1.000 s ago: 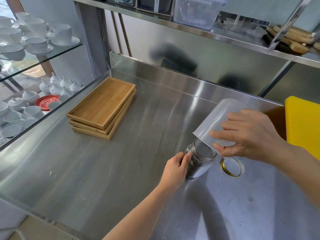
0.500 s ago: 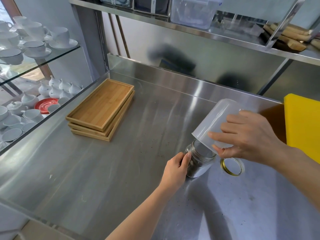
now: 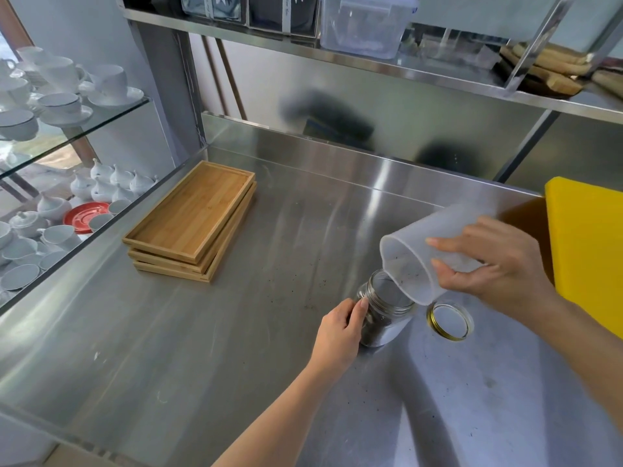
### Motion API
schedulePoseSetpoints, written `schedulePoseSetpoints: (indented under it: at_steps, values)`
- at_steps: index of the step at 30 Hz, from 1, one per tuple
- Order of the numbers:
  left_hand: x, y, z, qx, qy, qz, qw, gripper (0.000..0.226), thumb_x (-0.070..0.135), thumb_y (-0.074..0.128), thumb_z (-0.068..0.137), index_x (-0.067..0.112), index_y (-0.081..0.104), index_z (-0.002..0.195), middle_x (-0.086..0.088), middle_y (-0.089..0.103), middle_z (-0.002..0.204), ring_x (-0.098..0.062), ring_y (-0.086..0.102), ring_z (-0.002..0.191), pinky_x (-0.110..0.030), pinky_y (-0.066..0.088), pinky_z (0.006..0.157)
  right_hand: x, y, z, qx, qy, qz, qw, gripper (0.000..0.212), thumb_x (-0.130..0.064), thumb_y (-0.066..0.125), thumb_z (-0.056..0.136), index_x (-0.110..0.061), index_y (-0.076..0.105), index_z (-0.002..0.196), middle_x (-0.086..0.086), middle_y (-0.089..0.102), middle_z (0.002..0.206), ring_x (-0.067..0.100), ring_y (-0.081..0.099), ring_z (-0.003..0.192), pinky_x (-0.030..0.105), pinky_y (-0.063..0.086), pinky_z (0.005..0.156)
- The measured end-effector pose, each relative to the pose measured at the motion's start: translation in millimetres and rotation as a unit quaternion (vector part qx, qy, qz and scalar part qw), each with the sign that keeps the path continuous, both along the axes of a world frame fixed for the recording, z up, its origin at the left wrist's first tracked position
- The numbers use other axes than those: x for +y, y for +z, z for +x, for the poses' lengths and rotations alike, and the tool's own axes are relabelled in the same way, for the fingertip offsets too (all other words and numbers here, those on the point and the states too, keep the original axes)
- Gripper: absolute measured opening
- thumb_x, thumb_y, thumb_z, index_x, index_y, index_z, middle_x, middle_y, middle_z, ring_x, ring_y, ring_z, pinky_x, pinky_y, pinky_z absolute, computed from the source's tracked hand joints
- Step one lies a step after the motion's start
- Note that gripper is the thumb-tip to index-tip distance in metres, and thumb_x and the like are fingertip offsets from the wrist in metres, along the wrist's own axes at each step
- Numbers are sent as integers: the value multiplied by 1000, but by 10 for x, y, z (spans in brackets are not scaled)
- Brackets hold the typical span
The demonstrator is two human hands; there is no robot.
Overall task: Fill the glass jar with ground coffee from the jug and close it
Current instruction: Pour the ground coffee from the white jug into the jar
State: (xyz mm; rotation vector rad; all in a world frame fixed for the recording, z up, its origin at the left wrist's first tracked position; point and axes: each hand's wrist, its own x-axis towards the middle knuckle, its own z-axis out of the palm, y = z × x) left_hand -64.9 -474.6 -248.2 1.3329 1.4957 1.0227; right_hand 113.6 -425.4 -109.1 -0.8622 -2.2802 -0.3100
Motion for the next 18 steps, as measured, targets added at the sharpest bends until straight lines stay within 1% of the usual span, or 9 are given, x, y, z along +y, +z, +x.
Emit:
schedulePoseSetpoints:
  at_steps: [3, 5, 6, 7, 9, 10, 13, 16, 18]
  values:
    - [3, -20, 6, -13, 5, 2, 1000, 44, 34, 43, 96, 18, 23, 60, 7, 27, 57, -13, 26, 57, -30, 23, 56, -90, -94, 108, 143, -36, -145, 978, 59, -63, 46, 82, -11, 72, 91, 15, 64, 70, 28, 49, 65, 30, 46, 54]
    - [2, -23, 8, -21, 10, 1, 1000, 44, 33, 44, 96, 18, 23, 60, 6, 27, 58, -14, 26, 59, -31, 24, 58, -163, -154, 157, 247, -78, -228, 939, 38, -65, 54, 76, -33, 69, 91, 1, 67, 75, 24, 49, 68, 26, 42, 56]
    - [1, -25, 8, -25, 10, 2, 1000, 44, 33, 44, 96, 18, 23, 61, 6, 27, 58, -15, 26, 59, -32, 24, 59, -182, -194, 172, 292, -95, -250, 918, 20, -57, 61, 76, -41, 68, 87, -12, 68, 75, 20, 52, 68, 26, 44, 56]
    - [-1, -28, 7, -27, 10, 3, 1000, 44, 33, 44, 96, 18, 23, 61, 5, 27, 58, -15, 26, 59, -32, 24, 59, -197, -226, 187, 333, -110, -265, 898, 6, -40, 66, 79, -42, 67, 84, -21, 68, 74, 13, 56, 68, 24, 45, 57]
    - [1, -39, 5, -28, 8, 4, 1000, 43, 34, 44, 96, 19, 24, 61, 5, 27, 59, -15, 26, 60, -32, 25, 59, -231, -316, 219, 432, -157, -265, 848, 28, -10, 61, 85, -34, 66, 74, -28, 64, 61, -2, 54, 59, 13, 43, 50]
    - [1, -41, 5, -30, 9, 6, 999, 42, 34, 44, 96, 18, 24, 62, 5, 28, 59, -15, 26, 60, -32, 25, 59, -259, -372, 266, 492, -178, -272, 808, 38, -5, 56, 87, -34, 65, 65, -24, 60, 53, -4, 51, 51, 9, 39, 43]
    - [2, -48, 8, -34, 12, 6, 999, 41, 35, 44, 96, 16, 27, 63, 2, 28, 61, -16, 27, 61, -32, 25, 60, -397, -580, 426, 610, -233, -308, 692, 44, -10, 47, 89, -32, 63, 55, -15, 50, 42, -2, 41, 38, 9, 30, 32]
    - [3, -56, 10, -31, 9, 12, 999, 40, 34, 43, 96, 16, 28, 64, 3, 28, 61, -16, 26, 61, -31, 25, 59, -573, -830, 589, 658, -245, -319, 637, 35, -14, 46, 93, -27, 56, 62, -15, 52, 42, -4, 43, 36, 8, 32, 31]
    - [7, -64, 14, -35, 9, 16, 999, 40, 34, 43, 96, 18, 27, 63, 5, 28, 60, -15, 26, 60, -31, 25, 58, -686, -945, 661, 674, -249, -316, 619, 33, -10, 45, 94, -26, 52, 65, -16, 51, 40, -5, 44, 34, 8, 34, 31]
